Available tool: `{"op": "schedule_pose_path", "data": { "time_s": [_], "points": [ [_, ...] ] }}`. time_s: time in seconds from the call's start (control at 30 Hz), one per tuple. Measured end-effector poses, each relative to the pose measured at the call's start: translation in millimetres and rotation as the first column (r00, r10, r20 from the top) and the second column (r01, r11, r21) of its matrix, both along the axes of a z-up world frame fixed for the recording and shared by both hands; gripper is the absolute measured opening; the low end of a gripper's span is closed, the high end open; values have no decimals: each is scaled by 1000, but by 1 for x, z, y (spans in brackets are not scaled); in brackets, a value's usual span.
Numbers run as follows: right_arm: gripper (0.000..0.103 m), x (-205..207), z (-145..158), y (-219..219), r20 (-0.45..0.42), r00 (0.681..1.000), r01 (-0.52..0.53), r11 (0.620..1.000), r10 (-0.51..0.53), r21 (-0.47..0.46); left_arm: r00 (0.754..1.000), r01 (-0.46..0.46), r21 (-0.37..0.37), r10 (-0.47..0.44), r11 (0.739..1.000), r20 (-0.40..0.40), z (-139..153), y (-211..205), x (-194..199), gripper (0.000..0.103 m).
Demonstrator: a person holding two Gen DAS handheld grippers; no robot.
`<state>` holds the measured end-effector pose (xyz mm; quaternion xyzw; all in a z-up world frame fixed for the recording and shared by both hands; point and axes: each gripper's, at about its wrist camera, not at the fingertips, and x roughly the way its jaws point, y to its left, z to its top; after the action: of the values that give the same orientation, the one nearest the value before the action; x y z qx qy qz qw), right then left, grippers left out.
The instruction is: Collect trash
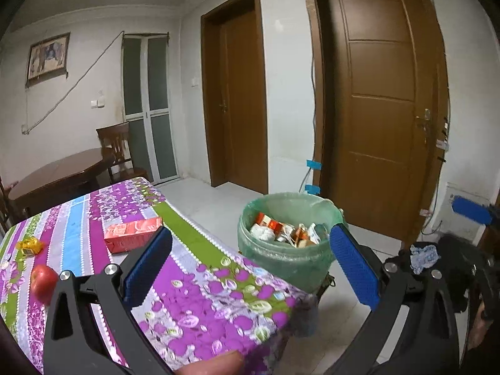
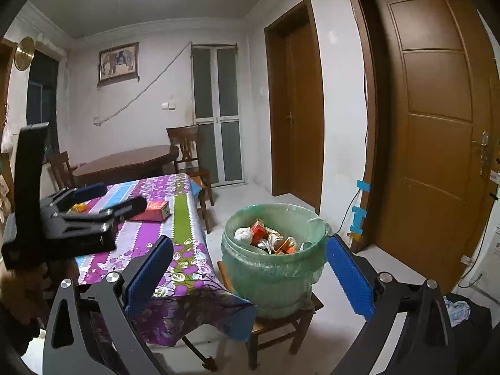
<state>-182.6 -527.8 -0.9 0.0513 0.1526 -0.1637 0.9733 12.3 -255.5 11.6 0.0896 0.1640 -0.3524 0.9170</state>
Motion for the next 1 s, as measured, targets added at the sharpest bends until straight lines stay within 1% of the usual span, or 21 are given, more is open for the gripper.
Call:
{"op": "schedule_pose_path", "data": {
  "time_s": [0.07,0.27,0.47,0.63,0.7,0.8,0.87,1.0],
  "points": [
    [98,-3,0,-2,1,1000,6,1000,-6,1,1000,11,-7,-11,1000,-13,-2,5,-6,98],
    [98,-1,-1,-9,-13,1000,21,1000,-21,0,1000,15,-28,-15,1000,2,1,16,-19,98],
    [98,-1,0,-10,-19,1000,25,1000,-25,3,1000,25,-27,-24,999,12,1,17,-25,98],
    [98,-2,0,-10,-24,999,24,1000,-24,2,1000,26,-19,-26,999,6,-1,15,-25,97],
    [98,-1,0,-10,-24,999,28,1000,-28,3,999,40,-11,-40,999,-8,-3,13,-23,97],
    [98,-1,1,-12,-25,999,32,999,-32,2,999,37,23,-37,999,-6,-7,8,-19,97],
    [98,-2,1,-13,-24,999,34,999,-34,0,998,44,28,-43,999,-36,-10,6,-15,97],
    [98,-3,0,-13,-27,999,37,999,-37,1,998,45,31,-43,999,-36,-11,5,-16,97]
  ]
}}
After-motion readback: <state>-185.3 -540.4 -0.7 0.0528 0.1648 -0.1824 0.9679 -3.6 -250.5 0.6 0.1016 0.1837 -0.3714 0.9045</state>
